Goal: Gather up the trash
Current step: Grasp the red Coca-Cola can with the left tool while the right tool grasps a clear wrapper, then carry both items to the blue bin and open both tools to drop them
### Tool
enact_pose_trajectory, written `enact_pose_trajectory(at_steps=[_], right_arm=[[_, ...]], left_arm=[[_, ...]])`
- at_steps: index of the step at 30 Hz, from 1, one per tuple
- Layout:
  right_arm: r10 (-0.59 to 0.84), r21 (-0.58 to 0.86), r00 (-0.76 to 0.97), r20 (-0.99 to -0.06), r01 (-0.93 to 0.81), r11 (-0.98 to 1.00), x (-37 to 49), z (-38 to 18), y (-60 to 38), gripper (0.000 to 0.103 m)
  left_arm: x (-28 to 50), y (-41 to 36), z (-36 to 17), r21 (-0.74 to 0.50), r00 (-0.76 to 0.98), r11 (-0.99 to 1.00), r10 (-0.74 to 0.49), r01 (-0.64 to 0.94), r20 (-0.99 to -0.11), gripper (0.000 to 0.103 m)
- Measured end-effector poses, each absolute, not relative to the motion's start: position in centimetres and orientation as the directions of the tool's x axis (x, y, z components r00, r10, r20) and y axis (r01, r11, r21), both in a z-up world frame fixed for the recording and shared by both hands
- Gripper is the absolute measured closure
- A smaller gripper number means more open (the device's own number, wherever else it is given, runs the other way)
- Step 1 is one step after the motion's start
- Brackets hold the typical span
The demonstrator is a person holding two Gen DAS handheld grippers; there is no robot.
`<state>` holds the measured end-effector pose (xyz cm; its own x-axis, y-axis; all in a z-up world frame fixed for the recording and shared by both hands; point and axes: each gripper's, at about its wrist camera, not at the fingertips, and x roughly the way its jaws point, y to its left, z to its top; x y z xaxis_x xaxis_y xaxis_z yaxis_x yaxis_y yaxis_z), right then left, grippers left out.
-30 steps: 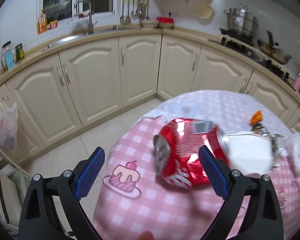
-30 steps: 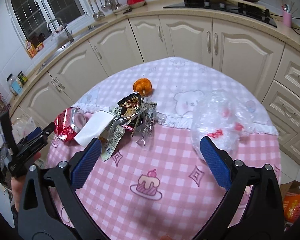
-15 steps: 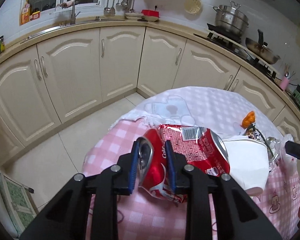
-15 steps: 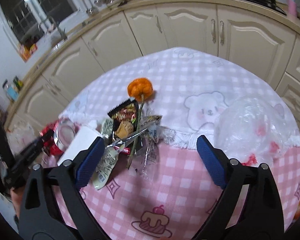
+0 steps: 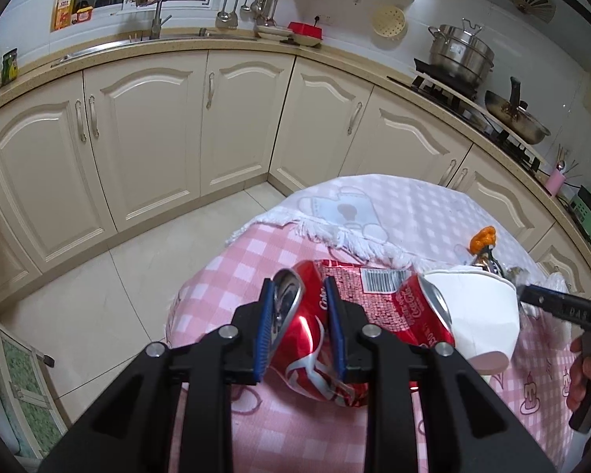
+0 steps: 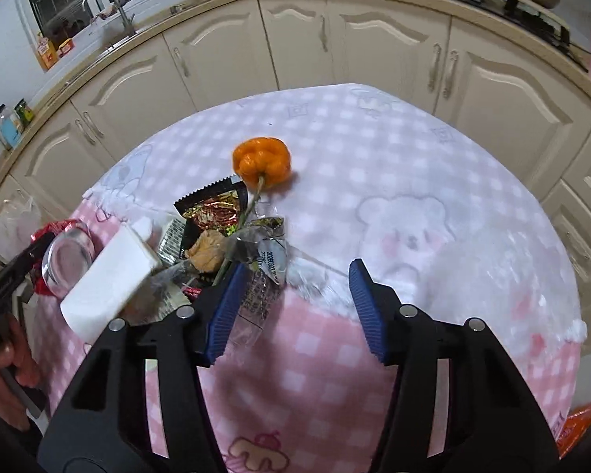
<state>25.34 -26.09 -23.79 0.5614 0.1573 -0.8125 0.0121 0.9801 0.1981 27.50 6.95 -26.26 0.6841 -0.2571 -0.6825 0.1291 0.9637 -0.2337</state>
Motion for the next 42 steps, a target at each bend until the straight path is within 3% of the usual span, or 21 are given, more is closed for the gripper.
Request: enact_pose_trajectory(at_steps=[6,8,20,30,35,42], right_arm=[[0.191,0.202,0.528,-0.828,-0.038,0.979,26.4,-24.4,-25.1,0.055],[0.193,0.2,0.517,-0.834,-0.042,0.979,26.9,-25.0,-25.2,0.077],[0.311,0.356,0.677,-0.667,-0.076,0.931,19.6,-19.5,-27.9,0.078],[0.344,0.442,0.751,-0.563,-0.078,0.894,11.7,-14.6,-32.5,0.078],[0.264,0.471,0.792,-0.551,0.034,0.881,5.2,-14.3,-39.2,0.078],[-0.005,0.477,0.77,-0.638,0.401,0.782,-7.6,-17.9,-51.6,0.078]], left_arm=[[26.9,6.6,-26.2,-0.23,0.684,0.963,-0.264,0.143,-0.68,0.079],[26.7,6.5,-26.1,-0.231,0.684,0.962,-0.266,0.145,-0.679,0.079],[23.7,6.4,-22.3,-0.237,0.726,0.956,-0.286,0.172,-0.625,0.079],[17.8,-0.3,-16.1,-0.247,0.727,0.899,-0.438,0.362,-0.529,0.079],[14.2,-7.5,-15.1,-0.267,0.646,0.82,-0.566,0.507,-0.512,0.079],[8.4,-21.7,-16.8,-0.277,0.411,0.629,-0.721,0.727,-0.559,0.079]])
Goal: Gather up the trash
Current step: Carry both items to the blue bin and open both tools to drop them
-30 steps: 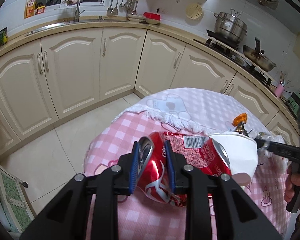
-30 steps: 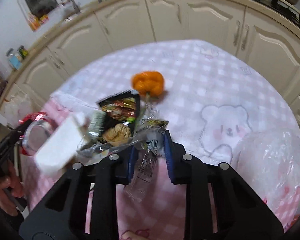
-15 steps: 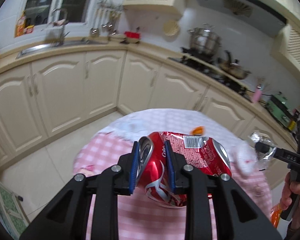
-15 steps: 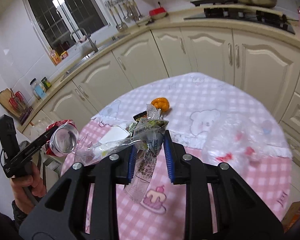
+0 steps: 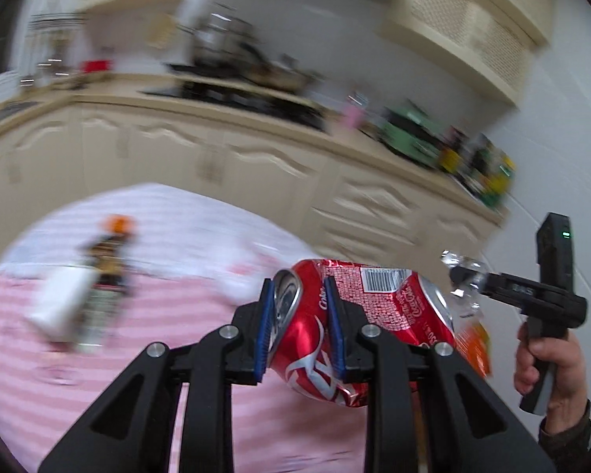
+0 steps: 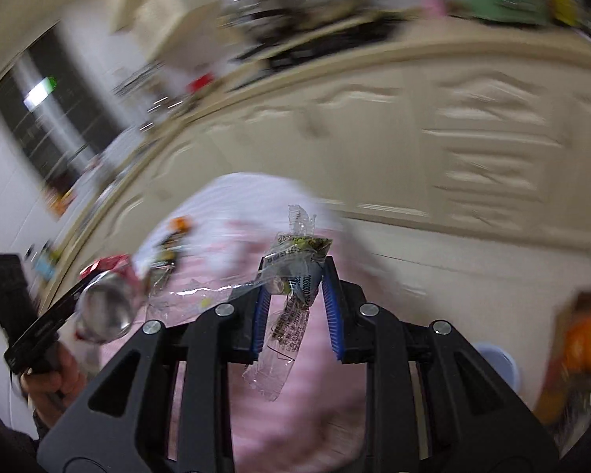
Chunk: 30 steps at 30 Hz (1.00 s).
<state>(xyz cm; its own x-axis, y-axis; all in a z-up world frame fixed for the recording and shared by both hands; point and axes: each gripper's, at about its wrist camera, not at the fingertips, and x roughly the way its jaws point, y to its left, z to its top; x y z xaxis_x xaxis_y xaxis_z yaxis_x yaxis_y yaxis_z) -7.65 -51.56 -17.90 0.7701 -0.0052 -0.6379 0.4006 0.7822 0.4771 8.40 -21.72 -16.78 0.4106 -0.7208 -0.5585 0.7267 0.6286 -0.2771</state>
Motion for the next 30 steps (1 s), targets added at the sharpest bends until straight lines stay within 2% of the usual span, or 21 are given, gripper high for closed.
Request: enact_pose_trajectory(at_steps=[4,10,14,19,20,21,22,23,25,26,30], right_arm=[[-0.073,0.478,0.68,-0.729,0.583,0.657,-13.3,-23.8,-56.7,0.078],[-0.017,0.49,0.564,-0.826,0.732,0.474,-18.3,-34.4,-61.6,0.078],[0.053,0.493,0.514,-0.856,0.782,0.381,-19.9,-40.5,-63.4,0.078],[0.116,0.496,0.485,-0.867,0.813,0.306,-20.8,-44.9,-64.4,0.075],[0.124,0.501,0.487,-0.864,0.816,0.287,-21.1,-45.5,-64.5,0.068],[0.122,0.489,0.474,-0.872,0.828,0.273,-21.5,-46.0,-64.6,0.053],[0.107,0.465,0.453,-0.885,0.844,0.268,-21.9,-46.2,-64.7,0.029],[0.086,0.447,0.44,-0.894,0.855,0.263,-22.3,-46.2,-64.8,0.017],[0.089,0.46,0.453,-0.887,0.853,0.247,-22.8,-46.3,-64.8,0.016],[0.091,0.46,0.452,-0.888,0.856,0.236,-23.0,-46.4,-64.9,0.012],[0.09,0.453,0.445,-0.891,0.862,0.227,-23.6,-46.7,-65.0,0.01]], left_arm=[[5.2,-30.4,-19.9,-0.3,0.243,0.516,-0.741,0.802,-0.626,0.079],[0.4,-42.0,-26.8,-0.323,0.037,0.418,-0.657,0.849,-0.753,0.079],[-2.1,-46.8,-31.2,-0.271,0.001,0.396,-0.567,0.877,-0.824,0.079],[-3.6,-51.4,-35.9,-0.205,-0.013,0.374,-0.457,0.905,-0.89,0.079],[-3.8,-52.4,-37.0,-0.191,-0.018,0.363,-0.429,0.912,-0.903,0.078],[-3.9,-53.0,-37.7,-0.177,-0.016,0.359,-0.409,0.916,-0.912,0.077],[-4.0,-53.6,-38.7,-0.146,0.005,0.357,-0.39,0.922,-0.921,0.069],[-3.9,-53.8,-39.1,-0.149,-0.007,0.349,-0.377,0.925,-0.926,0.052],[-3.9,-54.3,-40.0,-0.169,-0.038,0.344,-0.356,0.924,-0.934,0.031],[-4.0,-54.3,-40.1,-0.155,-0.025,0.346,-0.352,0.925,-0.936,0.025],[-4.1,-54.3,-40.5,-0.102,0.017,0.346,-0.326,0.933,-0.945,0.019]])
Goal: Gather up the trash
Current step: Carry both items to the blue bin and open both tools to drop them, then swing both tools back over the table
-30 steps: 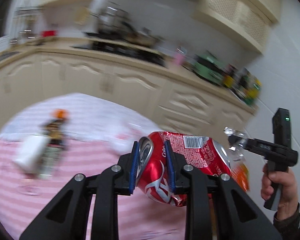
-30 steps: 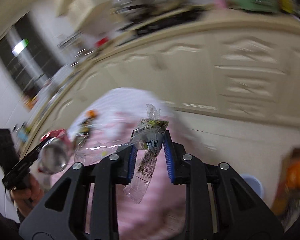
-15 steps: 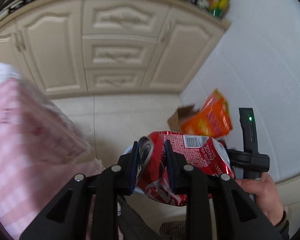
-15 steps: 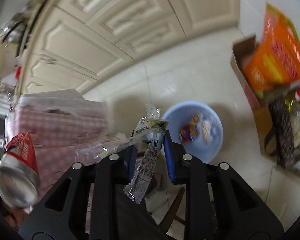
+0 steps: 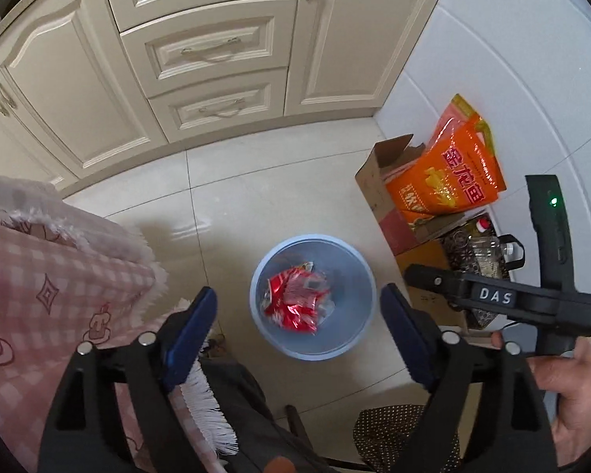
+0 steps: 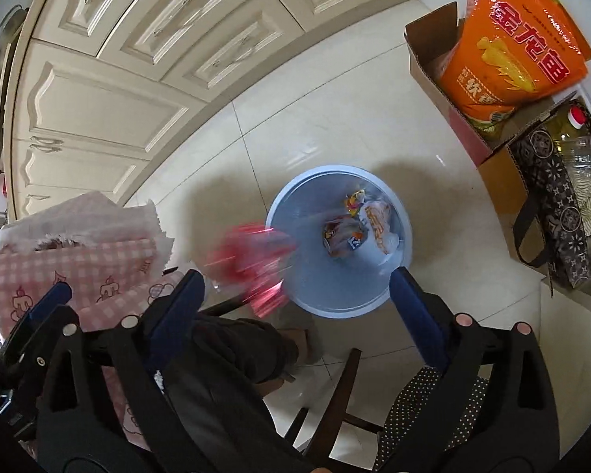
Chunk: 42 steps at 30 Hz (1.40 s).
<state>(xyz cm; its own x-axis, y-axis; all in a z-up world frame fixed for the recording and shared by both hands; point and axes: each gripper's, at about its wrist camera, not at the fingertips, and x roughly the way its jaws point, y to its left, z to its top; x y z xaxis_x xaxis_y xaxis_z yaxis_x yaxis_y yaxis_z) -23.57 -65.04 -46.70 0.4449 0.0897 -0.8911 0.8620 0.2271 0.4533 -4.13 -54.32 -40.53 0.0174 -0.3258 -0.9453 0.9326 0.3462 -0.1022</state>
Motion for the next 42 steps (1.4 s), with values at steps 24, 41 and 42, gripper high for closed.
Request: enact_pose_trajectory(at_steps=[24,41,42], right_arm=[[-0.083,0.462,0.538,-0.839,0.783,0.416,-18.6,-34.0,-61.3,0.006],[-0.028,0.48,0.723,-0.69,0.486,0.73,-5.0,-19.6,-50.6,0.006],[-0.016,0.477,0.729,-0.684,0.464,0.746,-4.0,-19.0,-49.7,0.006]], left_arm=[[-1.8,-46.3,-29.3,-0.108,0.135,0.422,-0.505,0.9,-0.852,0.015],[5.8,-30.2,-18.0,-0.161,0.425,0.646,-0.648,0.746,-0.632,0.015],[6.2,-29.1,-17.7,-0.156,0.451,0.665,-0.641,0.731,-0.621,0.015]])
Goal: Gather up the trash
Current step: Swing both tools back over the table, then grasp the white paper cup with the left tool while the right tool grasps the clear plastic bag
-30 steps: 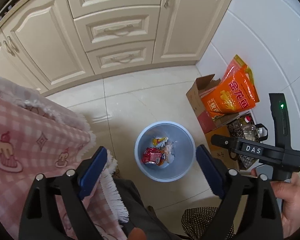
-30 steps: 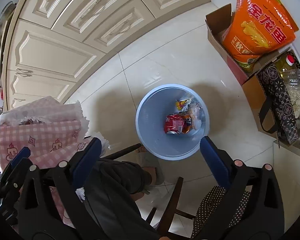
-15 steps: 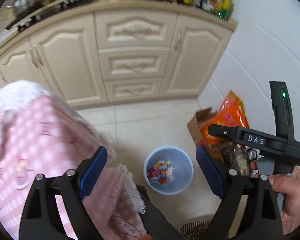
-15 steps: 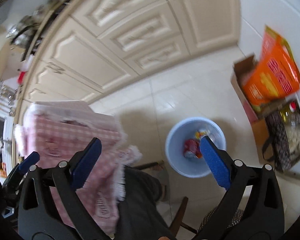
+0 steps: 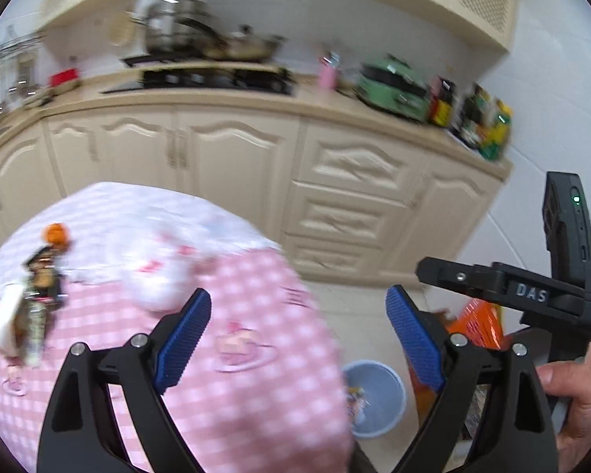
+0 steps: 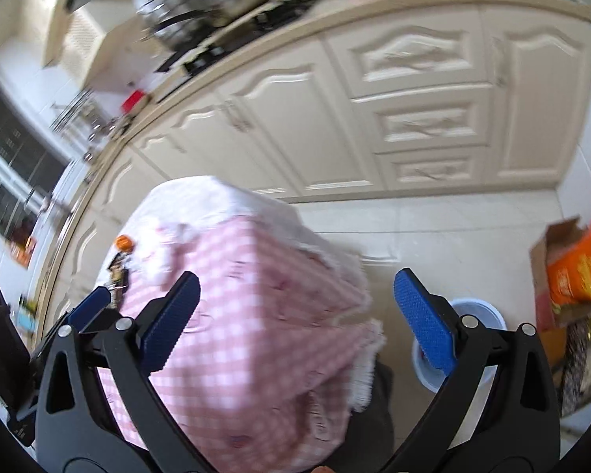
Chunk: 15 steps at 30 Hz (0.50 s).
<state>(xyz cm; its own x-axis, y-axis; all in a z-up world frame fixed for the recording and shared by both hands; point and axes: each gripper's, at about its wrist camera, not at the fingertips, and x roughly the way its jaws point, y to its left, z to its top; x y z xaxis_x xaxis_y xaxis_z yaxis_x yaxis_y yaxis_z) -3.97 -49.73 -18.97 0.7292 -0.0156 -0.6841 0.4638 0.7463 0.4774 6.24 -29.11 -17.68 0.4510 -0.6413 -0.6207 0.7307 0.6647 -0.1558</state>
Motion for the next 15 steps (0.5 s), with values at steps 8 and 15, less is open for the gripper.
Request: enact_pose_trajectory(at_steps=[8,15], right_arm=[[0.024,0.424,0.75,-0.661,0.348,0.836,1.9,-15.8,-44.3,0.006],[0.058,0.38,0.741,-0.669,0.274,0.883,6.5,-15.2,-40.2,0.006]], left_arm=[[10.2,-20.3,-16.2,-0.078,0.641,0.806,-0.522,0.587,-0.564,0.015],[13.7,-13.0,-16.2,-0.063,0.723,0.892,-0.403,0.448,-0.561,0.015]])
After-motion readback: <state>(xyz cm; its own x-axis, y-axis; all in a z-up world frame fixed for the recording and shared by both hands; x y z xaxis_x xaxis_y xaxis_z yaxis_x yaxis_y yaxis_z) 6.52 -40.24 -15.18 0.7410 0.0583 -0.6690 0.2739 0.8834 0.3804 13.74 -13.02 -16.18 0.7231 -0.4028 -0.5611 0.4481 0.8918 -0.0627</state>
